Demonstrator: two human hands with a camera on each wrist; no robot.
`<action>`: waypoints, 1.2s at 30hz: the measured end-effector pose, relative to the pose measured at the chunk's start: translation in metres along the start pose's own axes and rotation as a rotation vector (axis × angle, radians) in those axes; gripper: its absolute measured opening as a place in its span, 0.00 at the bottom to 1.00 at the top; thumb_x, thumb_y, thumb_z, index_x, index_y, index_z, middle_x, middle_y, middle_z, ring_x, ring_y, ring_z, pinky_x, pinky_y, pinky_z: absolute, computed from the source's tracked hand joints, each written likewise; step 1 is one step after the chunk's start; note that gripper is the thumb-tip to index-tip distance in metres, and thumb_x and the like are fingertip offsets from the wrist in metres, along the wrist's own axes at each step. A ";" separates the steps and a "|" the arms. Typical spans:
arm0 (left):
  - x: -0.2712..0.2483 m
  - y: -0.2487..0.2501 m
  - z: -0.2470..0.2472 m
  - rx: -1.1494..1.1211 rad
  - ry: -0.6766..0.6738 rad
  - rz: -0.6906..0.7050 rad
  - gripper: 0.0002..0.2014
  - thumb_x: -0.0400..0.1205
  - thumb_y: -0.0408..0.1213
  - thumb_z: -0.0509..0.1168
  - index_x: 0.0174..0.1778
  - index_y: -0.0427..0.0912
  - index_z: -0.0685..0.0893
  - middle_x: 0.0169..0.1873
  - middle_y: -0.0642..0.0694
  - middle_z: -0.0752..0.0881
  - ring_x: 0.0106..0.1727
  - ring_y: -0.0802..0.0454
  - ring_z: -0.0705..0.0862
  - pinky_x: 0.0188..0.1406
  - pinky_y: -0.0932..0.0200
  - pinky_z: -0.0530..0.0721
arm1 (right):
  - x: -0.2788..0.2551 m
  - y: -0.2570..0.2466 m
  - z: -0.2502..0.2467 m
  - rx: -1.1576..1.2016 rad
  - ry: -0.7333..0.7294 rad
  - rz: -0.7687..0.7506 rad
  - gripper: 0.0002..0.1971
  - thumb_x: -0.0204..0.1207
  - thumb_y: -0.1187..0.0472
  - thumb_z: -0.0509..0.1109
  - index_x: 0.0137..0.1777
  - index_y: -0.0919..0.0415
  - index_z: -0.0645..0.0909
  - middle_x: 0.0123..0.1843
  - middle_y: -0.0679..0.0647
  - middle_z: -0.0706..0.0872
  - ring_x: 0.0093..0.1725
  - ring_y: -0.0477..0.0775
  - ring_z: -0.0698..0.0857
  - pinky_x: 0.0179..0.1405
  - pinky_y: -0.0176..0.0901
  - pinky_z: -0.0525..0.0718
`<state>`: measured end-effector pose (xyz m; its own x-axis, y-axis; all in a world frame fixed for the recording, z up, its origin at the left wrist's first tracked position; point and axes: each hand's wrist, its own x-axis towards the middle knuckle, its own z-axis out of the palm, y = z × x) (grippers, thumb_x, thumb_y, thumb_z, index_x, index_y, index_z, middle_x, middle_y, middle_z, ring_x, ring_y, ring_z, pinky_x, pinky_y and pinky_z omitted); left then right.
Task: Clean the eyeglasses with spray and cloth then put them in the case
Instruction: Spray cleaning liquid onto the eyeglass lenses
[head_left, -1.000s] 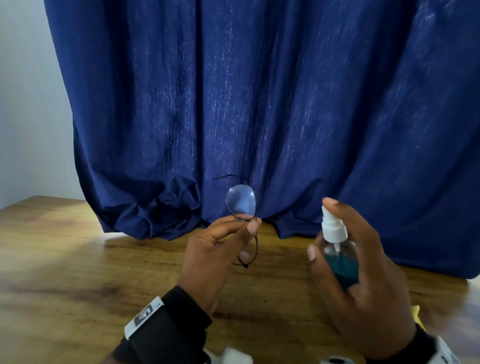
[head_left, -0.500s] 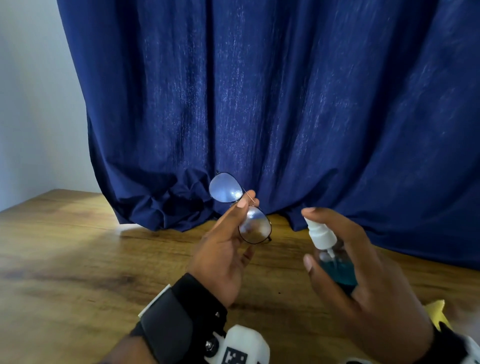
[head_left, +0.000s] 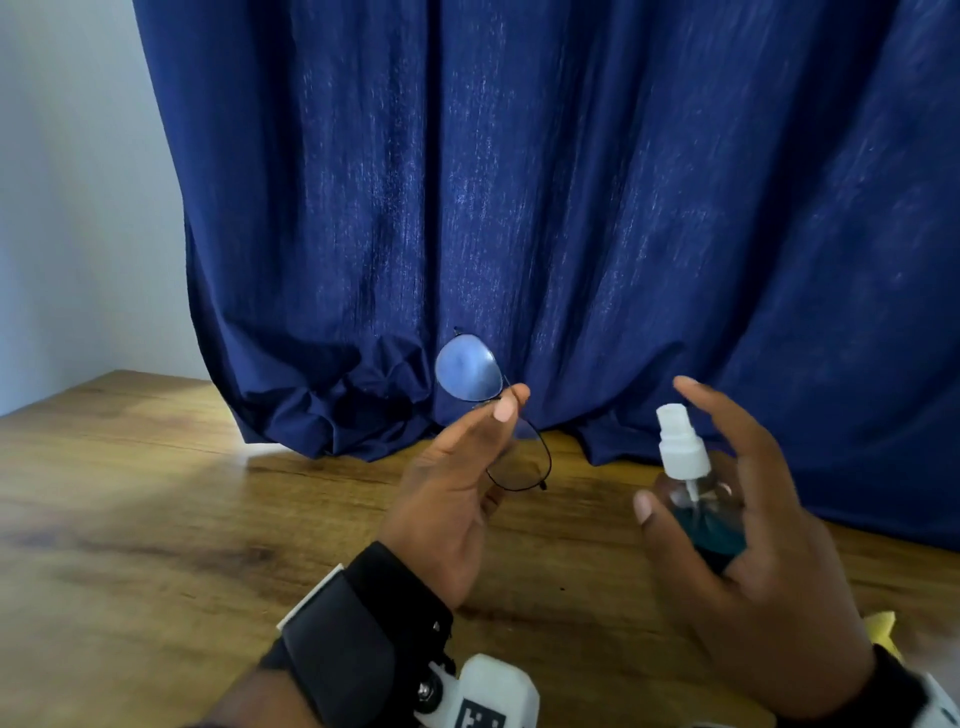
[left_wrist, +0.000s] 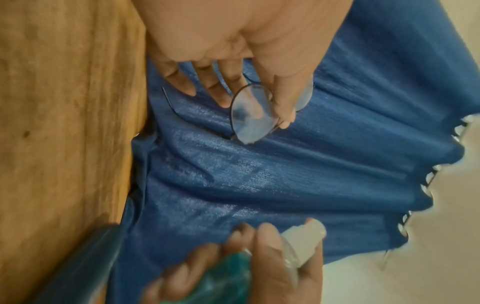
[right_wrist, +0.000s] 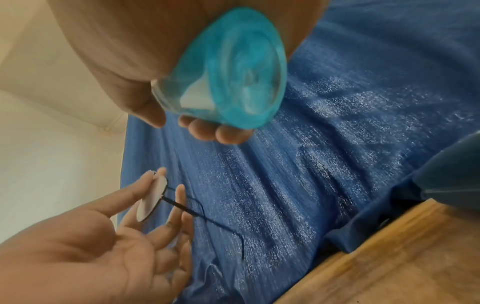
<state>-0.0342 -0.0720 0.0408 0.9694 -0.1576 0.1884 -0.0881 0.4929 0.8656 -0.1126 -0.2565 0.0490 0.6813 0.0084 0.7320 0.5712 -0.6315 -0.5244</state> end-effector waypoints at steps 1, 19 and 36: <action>0.001 0.002 -0.001 0.028 -0.010 0.069 0.15 0.74 0.49 0.73 0.55 0.51 0.95 0.52 0.59 0.92 0.64 0.55 0.85 0.67 0.52 0.81 | 0.000 0.000 0.000 0.023 0.011 0.031 0.31 0.74 0.50 0.71 0.75 0.31 0.67 0.37 0.47 0.86 0.27 0.50 0.84 0.23 0.35 0.82; 0.011 0.004 -0.024 1.377 -0.158 0.752 0.06 0.76 0.58 0.71 0.45 0.73 0.92 0.74 0.69 0.75 0.75 0.55 0.67 0.71 0.47 0.60 | -0.001 0.004 0.003 0.577 0.055 0.287 0.16 0.71 0.60 0.75 0.60 0.55 0.84 0.40 0.59 0.88 0.28 0.62 0.87 0.24 0.50 0.86; -0.002 -0.014 -0.007 0.932 0.188 0.357 0.31 0.65 0.68 0.72 0.60 0.58 0.78 0.45 0.58 0.84 0.45 0.62 0.83 0.43 0.69 0.80 | -0.003 0.004 0.010 0.370 0.094 0.119 0.09 0.72 0.67 0.78 0.48 0.61 0.81 0.35 0.60 0.90 0.32 0.53 0.91 0.33 0.38 0.88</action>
<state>-0.0329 -0.0726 0.0255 0.8649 0.0449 0.5000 -0.4451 -0.3917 0.8052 -0.1080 -0.2510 0.0403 0.7174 -0.1299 0.6845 0.6288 -0.3022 -0.7164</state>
